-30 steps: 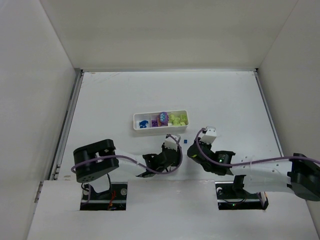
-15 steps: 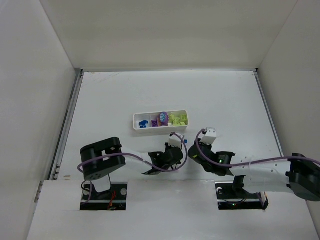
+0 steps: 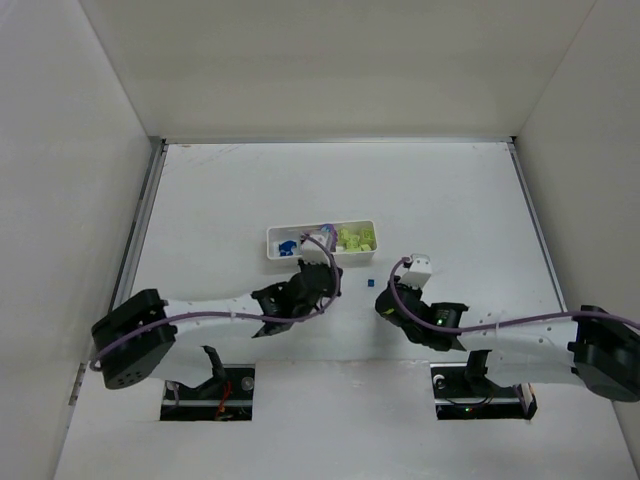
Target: Sort the legos into containers by color
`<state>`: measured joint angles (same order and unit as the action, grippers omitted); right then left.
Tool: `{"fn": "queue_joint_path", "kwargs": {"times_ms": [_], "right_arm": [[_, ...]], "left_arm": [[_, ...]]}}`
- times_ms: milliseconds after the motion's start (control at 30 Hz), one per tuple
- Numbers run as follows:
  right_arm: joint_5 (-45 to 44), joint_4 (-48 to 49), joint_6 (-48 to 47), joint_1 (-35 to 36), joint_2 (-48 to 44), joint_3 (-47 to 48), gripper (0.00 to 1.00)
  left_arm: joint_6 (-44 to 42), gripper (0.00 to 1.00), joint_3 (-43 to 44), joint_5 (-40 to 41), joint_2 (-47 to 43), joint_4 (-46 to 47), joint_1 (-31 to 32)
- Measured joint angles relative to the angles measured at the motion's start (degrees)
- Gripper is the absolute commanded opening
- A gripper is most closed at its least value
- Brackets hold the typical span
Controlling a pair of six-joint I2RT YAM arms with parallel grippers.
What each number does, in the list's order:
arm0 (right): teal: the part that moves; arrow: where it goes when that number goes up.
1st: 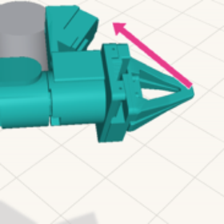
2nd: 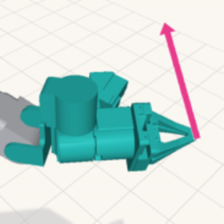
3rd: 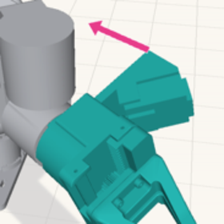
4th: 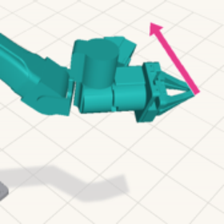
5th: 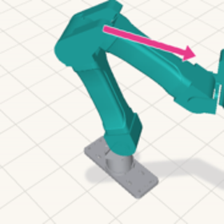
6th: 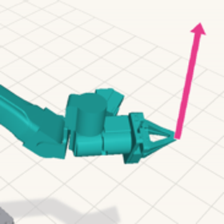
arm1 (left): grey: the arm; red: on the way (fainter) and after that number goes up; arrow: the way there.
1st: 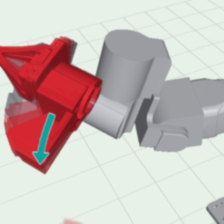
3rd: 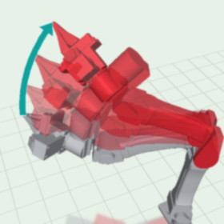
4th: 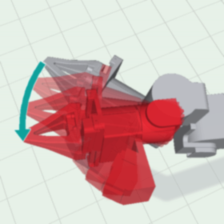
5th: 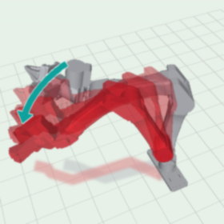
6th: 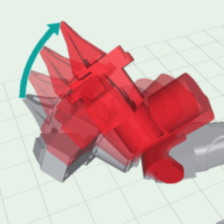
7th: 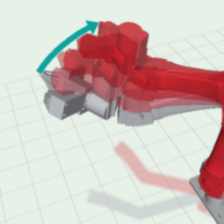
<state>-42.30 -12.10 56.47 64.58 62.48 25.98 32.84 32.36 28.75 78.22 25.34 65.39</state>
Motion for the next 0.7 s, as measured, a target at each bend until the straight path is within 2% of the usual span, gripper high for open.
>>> {"fn": "queue_joint_path", "kwargs": {"times_ms": [167, 333, 500, 700], "right_arm": [[0.4, 0.9, -0.3, 1.9, 3.5, 1.6, 0.22], [0.8, 2.2, -1.0, 4.5, 7.4, 5.4, 0.22], [0.9, 3.6, -2.3, 5.6, 10.8, 9.6, 0.21], [2.4, 6.2, -6.4, 5.6, 17.1, 15.9, 0.21]], "left_arm": [[-0.2, 0.09, -0.1, -0.3, -6.8, -0.3, -11.5], [-0.5, 0.09, -0.4, -2.1, -5.1, -0.1, -22.6], [-1.0, 0.14, -1.0, -3.6, -1.8, 0.2, -27.2], [-1.6, 0.34, -2.4, -4.3, -2.2, 1.8, -29.9]]}}
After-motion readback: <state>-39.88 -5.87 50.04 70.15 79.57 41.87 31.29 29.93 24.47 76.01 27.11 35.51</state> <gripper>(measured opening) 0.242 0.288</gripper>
